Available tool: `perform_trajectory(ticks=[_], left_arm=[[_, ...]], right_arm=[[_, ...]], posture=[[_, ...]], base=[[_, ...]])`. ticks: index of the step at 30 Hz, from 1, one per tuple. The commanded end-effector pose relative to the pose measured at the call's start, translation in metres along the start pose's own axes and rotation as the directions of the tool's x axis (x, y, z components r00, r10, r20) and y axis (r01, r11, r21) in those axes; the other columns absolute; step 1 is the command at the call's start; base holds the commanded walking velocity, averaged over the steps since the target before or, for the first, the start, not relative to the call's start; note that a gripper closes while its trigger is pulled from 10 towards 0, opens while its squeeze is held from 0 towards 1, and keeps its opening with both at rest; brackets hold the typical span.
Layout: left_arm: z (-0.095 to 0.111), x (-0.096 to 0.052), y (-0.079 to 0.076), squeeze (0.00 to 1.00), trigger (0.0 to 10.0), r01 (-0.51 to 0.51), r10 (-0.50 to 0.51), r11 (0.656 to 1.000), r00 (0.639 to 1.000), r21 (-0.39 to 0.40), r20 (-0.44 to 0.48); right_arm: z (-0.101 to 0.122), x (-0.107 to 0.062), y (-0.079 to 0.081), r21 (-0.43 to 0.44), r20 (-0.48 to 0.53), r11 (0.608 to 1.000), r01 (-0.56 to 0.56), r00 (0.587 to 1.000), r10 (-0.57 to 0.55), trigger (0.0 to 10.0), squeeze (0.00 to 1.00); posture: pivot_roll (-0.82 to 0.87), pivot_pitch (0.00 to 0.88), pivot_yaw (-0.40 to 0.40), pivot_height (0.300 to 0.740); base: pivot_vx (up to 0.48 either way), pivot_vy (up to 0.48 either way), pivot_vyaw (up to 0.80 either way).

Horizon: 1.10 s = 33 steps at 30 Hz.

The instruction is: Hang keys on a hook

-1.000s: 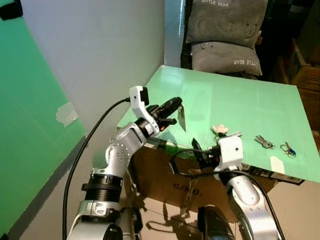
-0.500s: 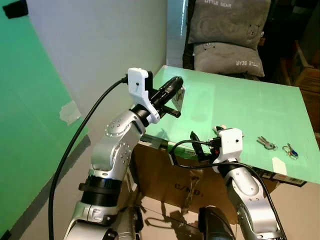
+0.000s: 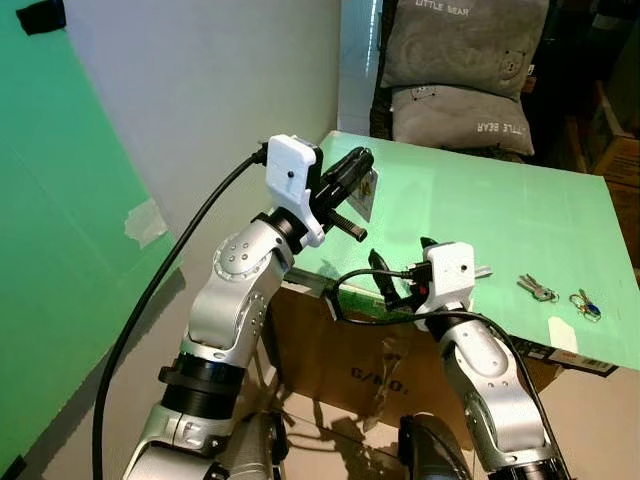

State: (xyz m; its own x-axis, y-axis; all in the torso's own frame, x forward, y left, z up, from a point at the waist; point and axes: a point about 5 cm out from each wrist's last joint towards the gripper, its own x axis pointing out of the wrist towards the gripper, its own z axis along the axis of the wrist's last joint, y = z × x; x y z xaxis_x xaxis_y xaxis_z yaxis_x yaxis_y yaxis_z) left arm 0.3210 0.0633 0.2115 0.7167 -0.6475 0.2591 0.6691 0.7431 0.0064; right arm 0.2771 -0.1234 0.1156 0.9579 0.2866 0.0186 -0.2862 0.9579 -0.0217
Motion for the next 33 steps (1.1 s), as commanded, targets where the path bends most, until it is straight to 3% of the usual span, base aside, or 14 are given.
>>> perform_trajectory(ticks=[1,10,18,21,26,28,33], left_arm=[[-0.012,-0.005,0.006,0.0,10.0,-0.039,0.04,0.999,0.998,0.008,-0.052],[-0.03,-0.013,0.008,0.0,10.0,-0.073,0.07,0.997,0.993,-0.031,-0.098],[-0.06,-0.027,0.012,0.0,10.0,-0.147,0.127,0.984,0.974,-0.096,-0.189],[-0.062,-0.031,0.012,0.0,10.0,-0.161,0.133,0.974,0.975,-0.156,-0.179],[-0.068,-0.041,0.014,0.0,10.0,-0.193,0.157,0.964,0.969,-0.184,-0.19],[-0.066,-0.045,0.011,0.0,10.0,-0.185,0.148,0.949,0.976,-0.254,-0.159],[-0.064,-0.048,0.012,0.0,10.0,-0.188,0.154,0.951,0.976,-0.245,-0.151]], right_arm=[[0.0,0.002,-0.005,-0.015,0.004,0.999,0.033,0.999,-0.033,10.0,0.0],[-0.003,0.002,-0.005,-0.019,0.002,0.999,0.039,0.999,-0.039,10.0,0.0],[-0.005,0.019,-0.004,0.023,0.015,0.998,0.059,0.998,-0.059,10.0,0.0],[-0.007,0.021,-0.002,0.038,0.003,0.998,0.06,0.998,-0.06,10.0,0.0],[-0.014,0.018,0.003,0.04,-0.012,0.998,0.046,0.999,-0.045,10.0,0.0],[-0.02,0.015,0.001,0.033,-0.035,0.998,0.052,0.998,-0.051,10.0,0.0],[-0.026,0.012,0.002,-0.009,-0.059,0.999,0.035,0.998,-0.035,10.0,0.0]], posture=[[-0.15,0.0,0.07,0.626],[-0.14,0.0,0.075,0.634],[-0.12,0.0,0.079,0.68],[-0.11,0.0,0.064,0.69],[-0.1,0.0,0.054,0.715],[-0.09,0.0,0.052,0.73],[-0.09,0.0,0.045,0.74]], base=[[0.0,0.0,0.0],[0.0,0.0,-0.15],[0.0,0.0,0.0],[0.0,0.0,0.0],[0.0,0.0,0.0],[0.0,0.0,0.0],[0.0,0.0,0.0]])
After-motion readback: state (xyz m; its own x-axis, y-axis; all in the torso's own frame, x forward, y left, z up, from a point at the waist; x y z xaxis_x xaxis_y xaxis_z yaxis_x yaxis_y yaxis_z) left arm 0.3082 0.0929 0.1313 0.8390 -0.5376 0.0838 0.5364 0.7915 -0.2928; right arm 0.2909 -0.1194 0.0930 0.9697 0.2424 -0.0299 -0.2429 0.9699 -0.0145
